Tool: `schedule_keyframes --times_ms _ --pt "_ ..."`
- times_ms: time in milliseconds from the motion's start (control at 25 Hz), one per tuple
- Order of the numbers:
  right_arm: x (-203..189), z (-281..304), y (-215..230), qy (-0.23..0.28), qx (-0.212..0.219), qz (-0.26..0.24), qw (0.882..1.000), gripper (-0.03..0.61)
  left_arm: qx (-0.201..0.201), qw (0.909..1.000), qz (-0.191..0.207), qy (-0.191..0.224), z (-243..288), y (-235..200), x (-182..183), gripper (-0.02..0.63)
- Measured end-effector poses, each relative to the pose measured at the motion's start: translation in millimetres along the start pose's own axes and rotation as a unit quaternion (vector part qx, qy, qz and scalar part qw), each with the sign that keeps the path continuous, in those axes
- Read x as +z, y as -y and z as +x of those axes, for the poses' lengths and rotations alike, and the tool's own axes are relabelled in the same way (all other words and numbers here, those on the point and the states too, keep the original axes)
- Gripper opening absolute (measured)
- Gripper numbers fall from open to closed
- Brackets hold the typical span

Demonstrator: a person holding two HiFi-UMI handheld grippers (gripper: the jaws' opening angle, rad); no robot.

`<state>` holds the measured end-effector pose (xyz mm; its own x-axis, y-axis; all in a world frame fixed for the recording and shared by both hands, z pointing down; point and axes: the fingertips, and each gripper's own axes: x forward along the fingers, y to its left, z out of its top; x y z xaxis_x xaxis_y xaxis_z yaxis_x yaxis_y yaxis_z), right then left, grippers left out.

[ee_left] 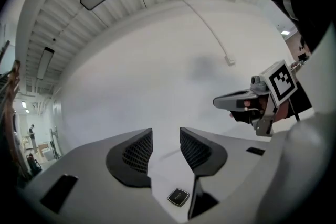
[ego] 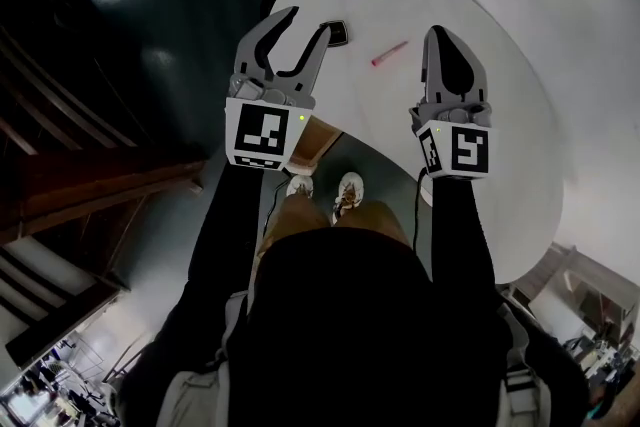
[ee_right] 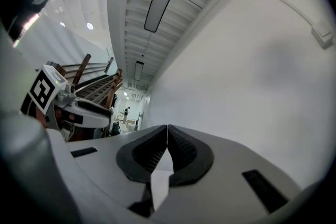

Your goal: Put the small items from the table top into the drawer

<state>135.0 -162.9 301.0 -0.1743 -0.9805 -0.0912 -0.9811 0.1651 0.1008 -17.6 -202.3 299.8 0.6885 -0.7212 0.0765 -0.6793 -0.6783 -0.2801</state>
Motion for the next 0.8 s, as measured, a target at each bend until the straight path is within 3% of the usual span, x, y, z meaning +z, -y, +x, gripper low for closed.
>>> schedule_keyframes --times_ms 120,240,360,560,680,800 --pt "-9.6 0.5 6.3 -0.013 -0.010 0.003 1.000 0.028 -0.067 0.9968 0.004 -0.043 28.9 10.3 -37.2 0.180" --pt "-22.2 -4.7 16.7 -0.030 -0.028 0.005 0.999 0.028 -0.169 0.9771 0.027 -0.126 61.3 31.3 -96.1 0.236" --pt "-35.0 -18.8 22.0 -0.054 -0.049 0.005 0.997 0.028 -0.266 0.9388 0.072 -0.206 83.2 49.2 -160.9 0.275" --pt "-48.7 -46.2 27.4 -0.084 -0.075 -0.005 0.994 0.028 -0.377 0.8588 0.155 -0.311 110.6 53.9 -251.8 0.306" --pt "-58.2 -64.6 32.8 -0.106 -0.095 -0.008 0.990 0.028 -0.419 0.8166 0.170 -0.359 116.6 57.1 -294.6 0.335" --pt "-62.2 -81.5 38.6 -0.119 -0.113 -0.009 0.986 0.028 -0.453 0.7828 0.156 -0.397 112.9 68.9 -327.2 0.345"
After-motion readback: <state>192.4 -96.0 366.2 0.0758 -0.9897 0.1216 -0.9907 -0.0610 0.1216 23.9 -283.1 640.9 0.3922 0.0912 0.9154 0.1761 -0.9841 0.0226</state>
